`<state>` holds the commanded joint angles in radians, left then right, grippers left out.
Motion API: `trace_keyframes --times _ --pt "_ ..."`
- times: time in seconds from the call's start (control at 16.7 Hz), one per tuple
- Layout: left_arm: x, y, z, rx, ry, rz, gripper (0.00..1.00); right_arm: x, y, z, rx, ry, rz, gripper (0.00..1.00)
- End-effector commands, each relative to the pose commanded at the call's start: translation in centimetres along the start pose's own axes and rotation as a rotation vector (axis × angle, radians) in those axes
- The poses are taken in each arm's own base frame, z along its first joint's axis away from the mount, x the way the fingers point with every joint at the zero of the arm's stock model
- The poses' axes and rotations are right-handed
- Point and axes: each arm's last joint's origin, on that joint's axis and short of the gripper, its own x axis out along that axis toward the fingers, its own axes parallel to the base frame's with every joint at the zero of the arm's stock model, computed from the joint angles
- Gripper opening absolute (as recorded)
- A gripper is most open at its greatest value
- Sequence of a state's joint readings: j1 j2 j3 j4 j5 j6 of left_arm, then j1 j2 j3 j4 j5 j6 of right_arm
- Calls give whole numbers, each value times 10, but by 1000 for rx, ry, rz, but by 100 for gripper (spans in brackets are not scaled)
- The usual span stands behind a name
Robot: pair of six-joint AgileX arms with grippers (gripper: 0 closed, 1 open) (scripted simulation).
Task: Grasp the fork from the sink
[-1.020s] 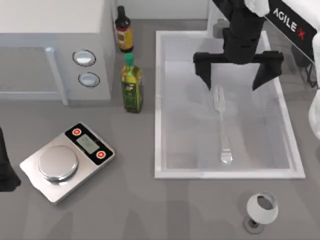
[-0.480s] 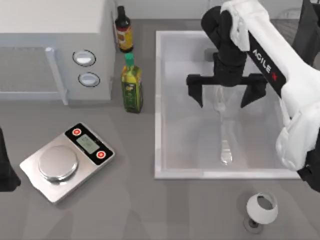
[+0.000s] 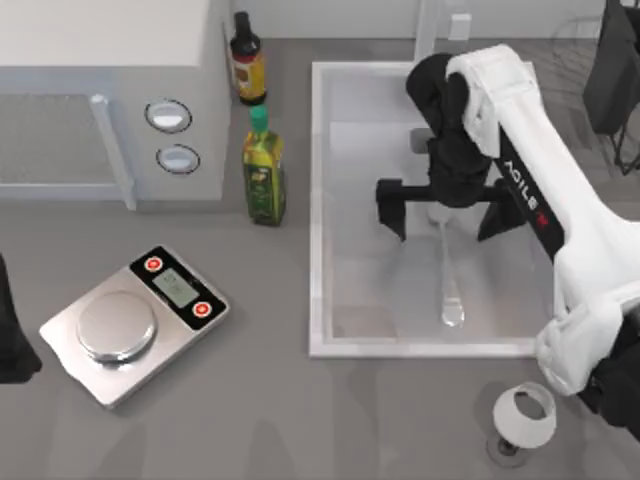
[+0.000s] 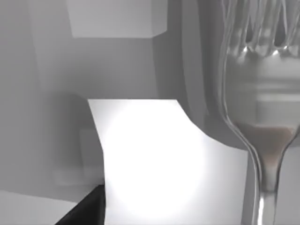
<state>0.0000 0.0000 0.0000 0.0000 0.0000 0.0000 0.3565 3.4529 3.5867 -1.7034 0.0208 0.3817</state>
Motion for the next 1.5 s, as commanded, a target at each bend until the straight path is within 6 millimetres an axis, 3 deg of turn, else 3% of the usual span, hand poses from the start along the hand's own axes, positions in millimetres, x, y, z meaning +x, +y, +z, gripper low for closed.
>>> trace_keyframes --times 0.3,1.08,1.5 --pt "0 0 0 0 0 0 100 1 0 -1 0 1 0 100" --pt "0 0 0 0 0 0 100 1 0 -1 0 1 0 2" --pt "0 0 0 0 0 0 100 1 0 -1 0 1 0 0"
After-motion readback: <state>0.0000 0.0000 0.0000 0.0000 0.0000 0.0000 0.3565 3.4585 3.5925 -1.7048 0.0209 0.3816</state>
